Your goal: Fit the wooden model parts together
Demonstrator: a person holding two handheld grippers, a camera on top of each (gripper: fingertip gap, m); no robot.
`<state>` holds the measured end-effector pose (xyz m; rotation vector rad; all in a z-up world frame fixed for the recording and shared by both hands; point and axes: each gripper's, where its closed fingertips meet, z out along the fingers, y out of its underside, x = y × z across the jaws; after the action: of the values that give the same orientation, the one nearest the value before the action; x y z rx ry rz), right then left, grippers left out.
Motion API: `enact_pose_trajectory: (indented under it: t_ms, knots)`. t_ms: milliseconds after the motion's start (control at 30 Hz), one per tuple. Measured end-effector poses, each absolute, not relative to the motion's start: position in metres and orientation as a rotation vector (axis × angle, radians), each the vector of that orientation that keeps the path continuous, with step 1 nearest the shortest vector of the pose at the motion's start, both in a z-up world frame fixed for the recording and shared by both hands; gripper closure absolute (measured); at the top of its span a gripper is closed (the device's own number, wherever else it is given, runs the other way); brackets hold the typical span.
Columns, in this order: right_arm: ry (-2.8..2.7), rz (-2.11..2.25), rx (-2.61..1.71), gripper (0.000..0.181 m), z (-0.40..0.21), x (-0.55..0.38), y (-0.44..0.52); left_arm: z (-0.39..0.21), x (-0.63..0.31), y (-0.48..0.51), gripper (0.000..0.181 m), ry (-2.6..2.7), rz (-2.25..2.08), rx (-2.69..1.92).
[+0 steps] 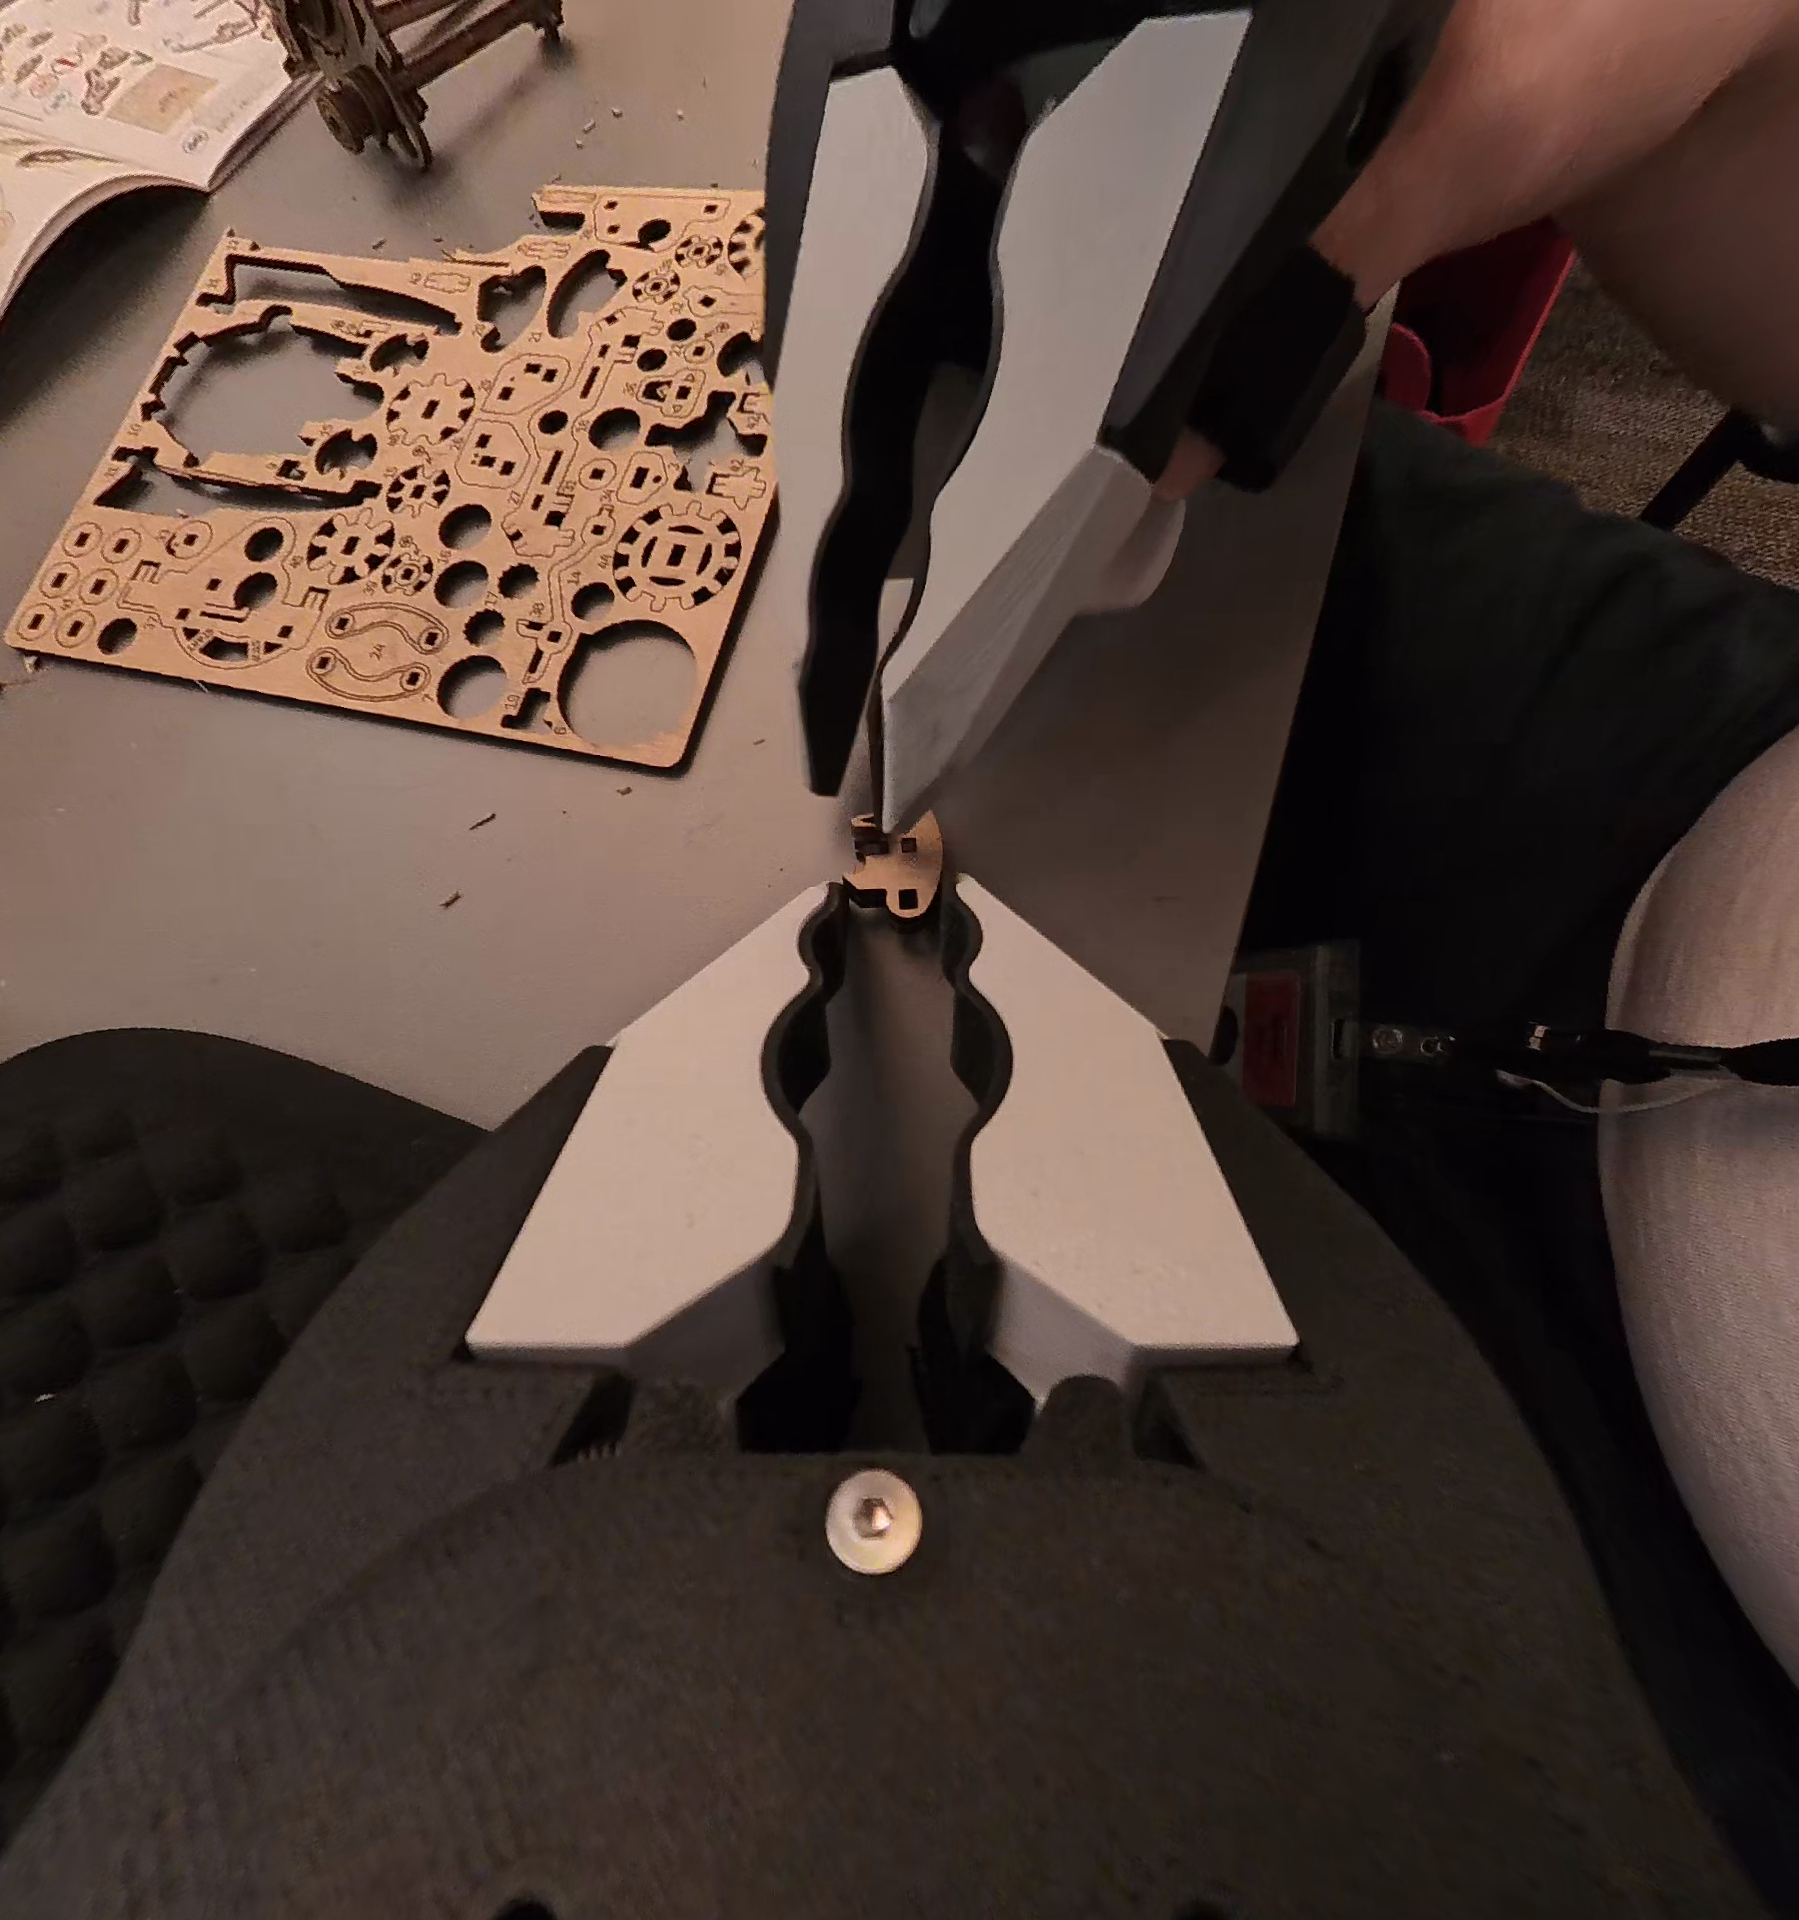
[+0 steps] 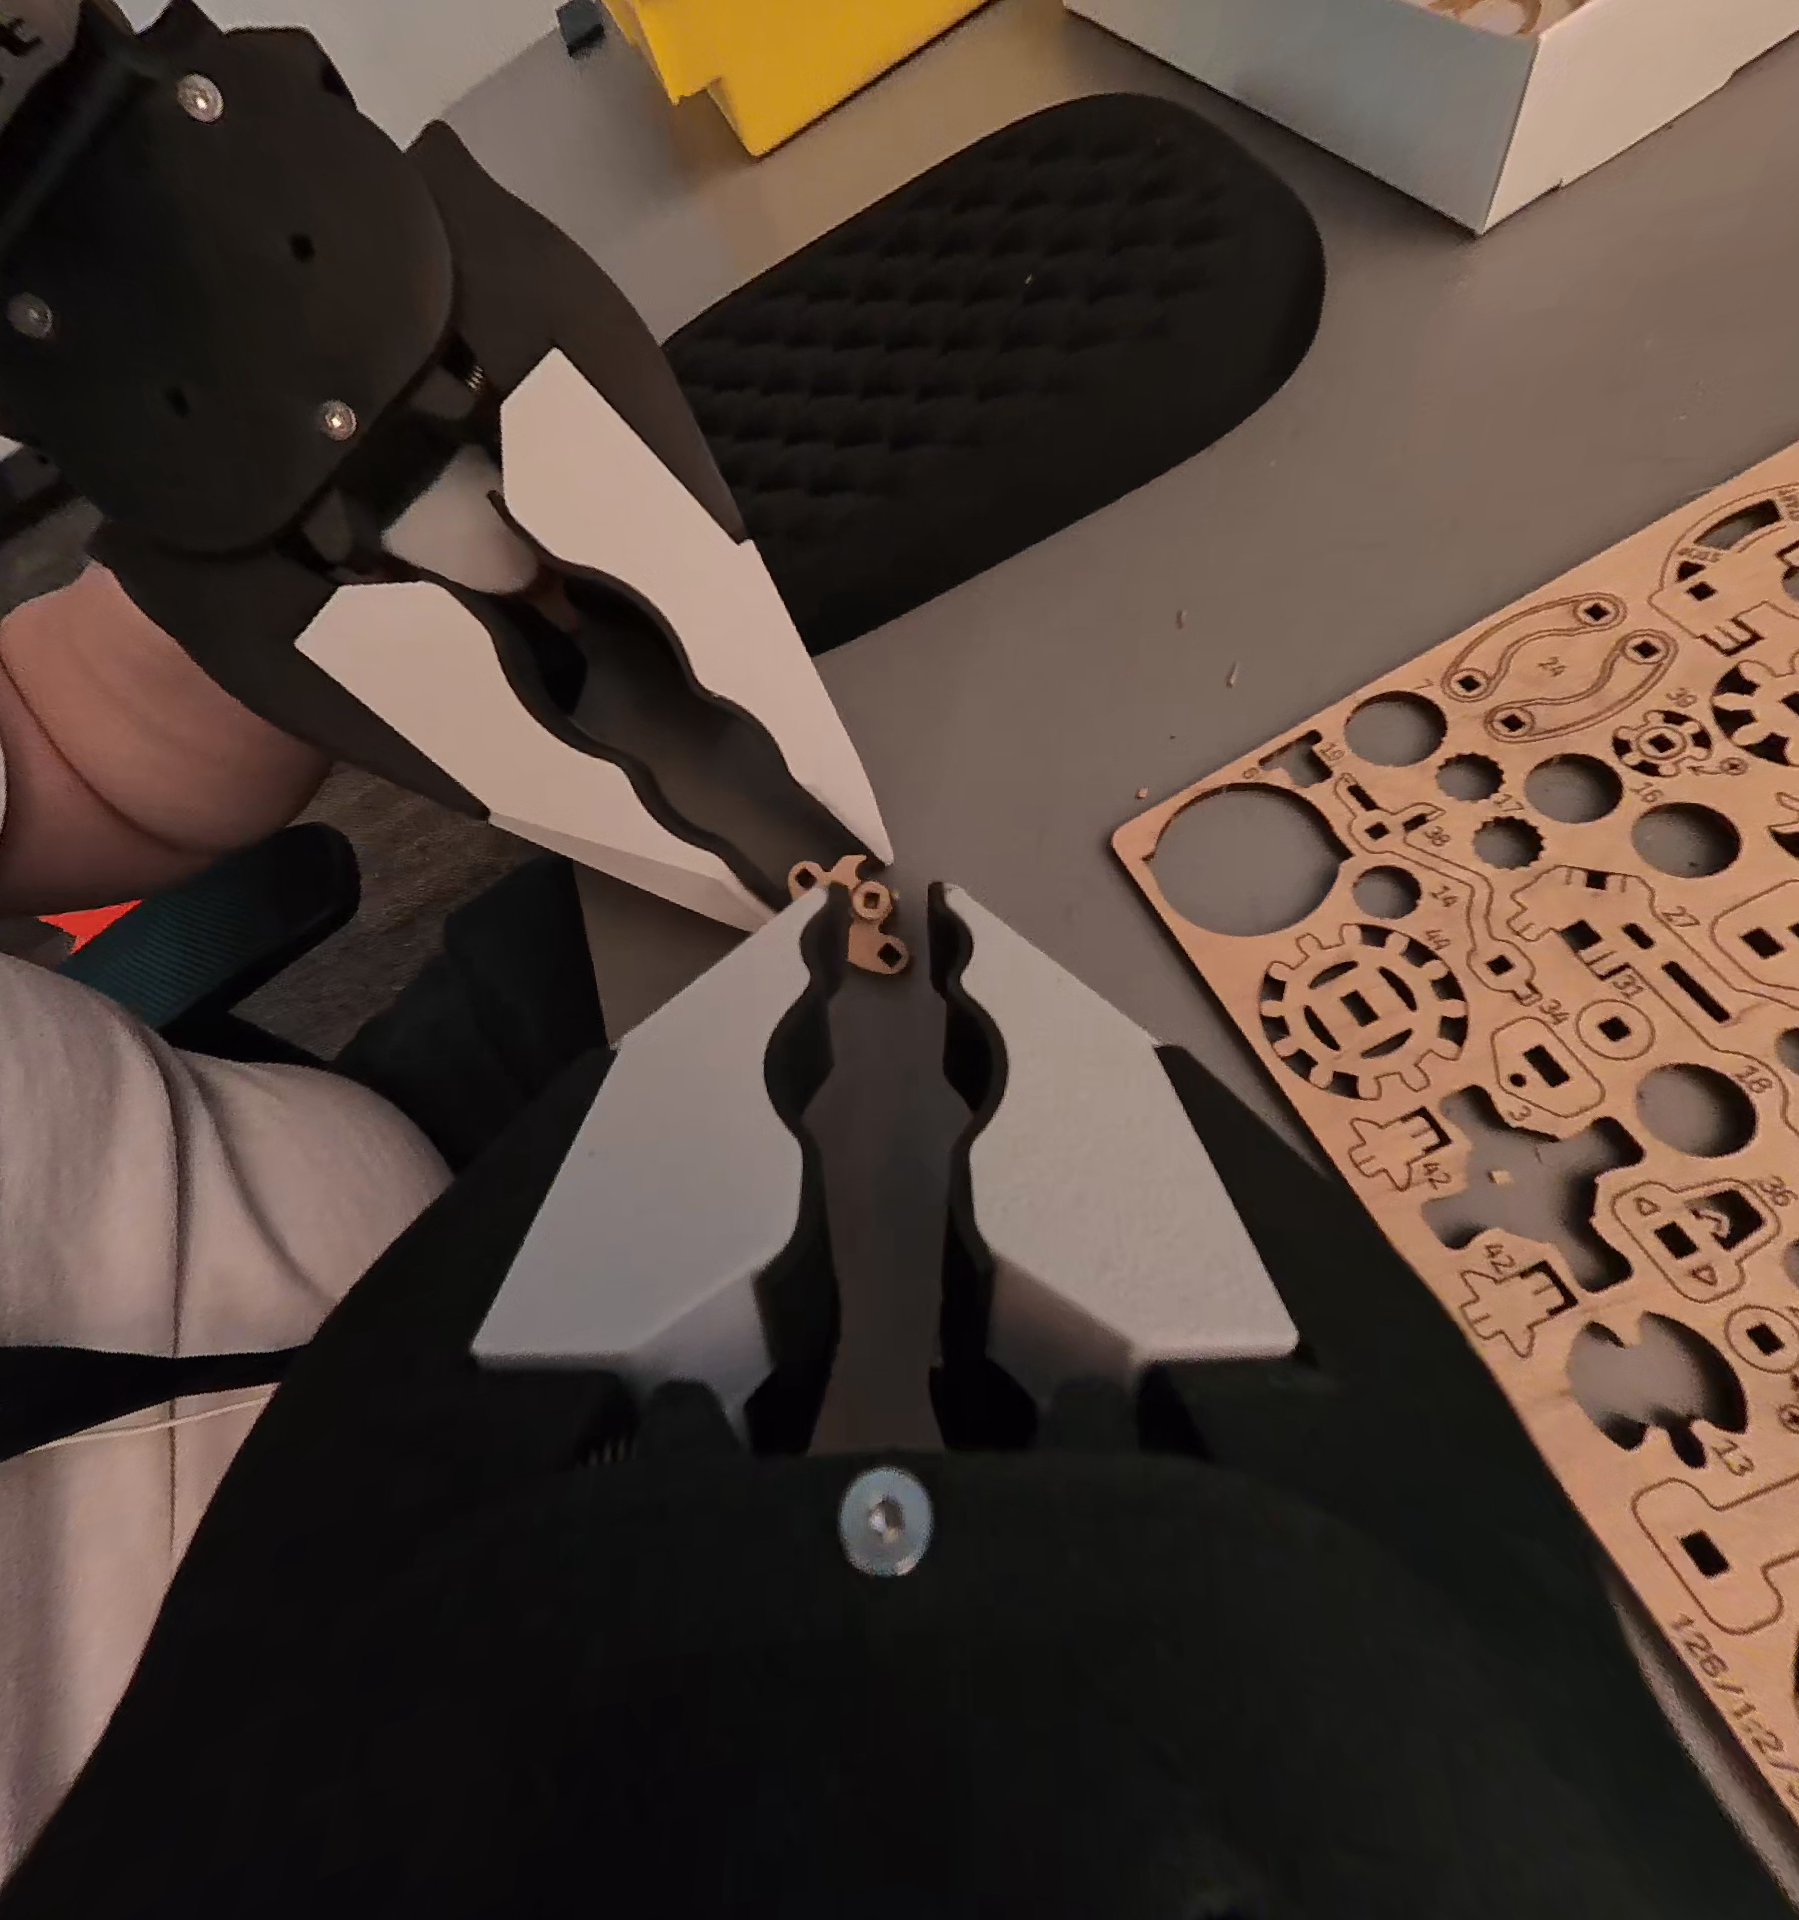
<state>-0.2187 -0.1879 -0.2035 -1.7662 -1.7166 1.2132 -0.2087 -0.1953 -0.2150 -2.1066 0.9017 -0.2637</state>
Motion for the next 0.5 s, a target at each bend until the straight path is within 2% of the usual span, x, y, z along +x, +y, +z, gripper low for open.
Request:
enact_pose_trajectory:
  t_ms: [500]
  knots:
    - [-1.753, 1.281, -1.755, 0.176, -0.2024, -0.2191, -0.1925, -0.2150, -0.2085, -0.1952, 0.164, 0.900, -0.270, -2.109]
